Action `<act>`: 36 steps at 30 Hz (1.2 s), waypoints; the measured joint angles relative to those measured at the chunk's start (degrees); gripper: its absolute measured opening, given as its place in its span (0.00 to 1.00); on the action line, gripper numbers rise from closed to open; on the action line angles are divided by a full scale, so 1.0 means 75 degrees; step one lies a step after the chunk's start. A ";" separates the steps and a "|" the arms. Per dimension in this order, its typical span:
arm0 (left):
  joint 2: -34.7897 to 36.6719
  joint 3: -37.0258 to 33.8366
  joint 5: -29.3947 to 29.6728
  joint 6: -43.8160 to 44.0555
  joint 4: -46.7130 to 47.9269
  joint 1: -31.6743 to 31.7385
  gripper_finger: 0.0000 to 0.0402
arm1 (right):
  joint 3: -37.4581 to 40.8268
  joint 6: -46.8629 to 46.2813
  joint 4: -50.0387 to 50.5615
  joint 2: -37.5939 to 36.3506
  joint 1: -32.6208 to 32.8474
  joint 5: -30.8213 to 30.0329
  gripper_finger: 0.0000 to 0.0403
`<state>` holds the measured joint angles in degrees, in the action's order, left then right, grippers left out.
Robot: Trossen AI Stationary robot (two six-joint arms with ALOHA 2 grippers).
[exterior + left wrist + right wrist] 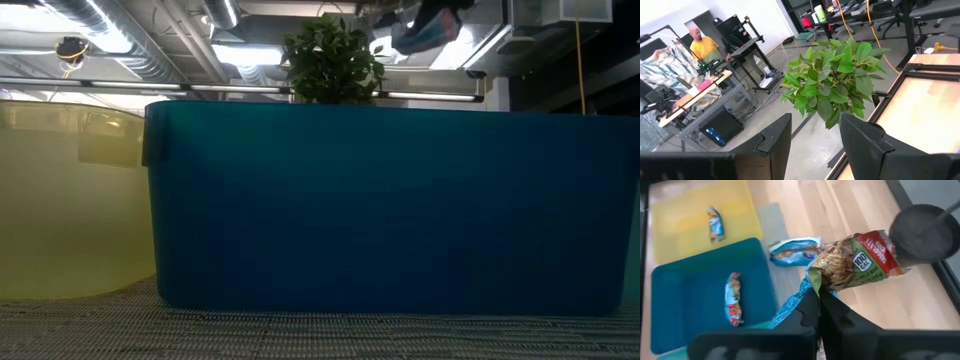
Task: Pick and place Granola Bars by type
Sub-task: Put the red granola bar into the blue bin
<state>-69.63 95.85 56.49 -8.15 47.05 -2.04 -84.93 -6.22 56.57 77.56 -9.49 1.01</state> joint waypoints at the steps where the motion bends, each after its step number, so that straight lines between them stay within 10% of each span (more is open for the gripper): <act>1: 0.0000 0.0000 -0.0009 -0.0008 0.0000 0.0000 0.40 | 0.0000 0.0000 -0.0010 -0.0039 0.0104 0.0000 0.02; 17: 0.0000 0.0002 -0.0674 -0.0018 -0.0003 0.0000 0.40 | -0.0145 0.0279 -0.2438 -0.0012 0.1525 0.0882 0.03; 29: 0.0000 0.0002 -0.0726 -0.0253 -0.0006 0.0000 0.40 | -0.3510 0.1300 0.0154 0.2122 0.1602 0.1183 0.03; 36: 0.0000 0.0001 -0.0747 -0.0251 -0.0003 0.0000 0.40 | -0.3549 0.1287 0.0642 0.2611 0.1825 0.1269 0.03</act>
<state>-69.63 95.86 50.88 -10.03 47.03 -2.04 -111.54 3.44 61.39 97.15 4.20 10.53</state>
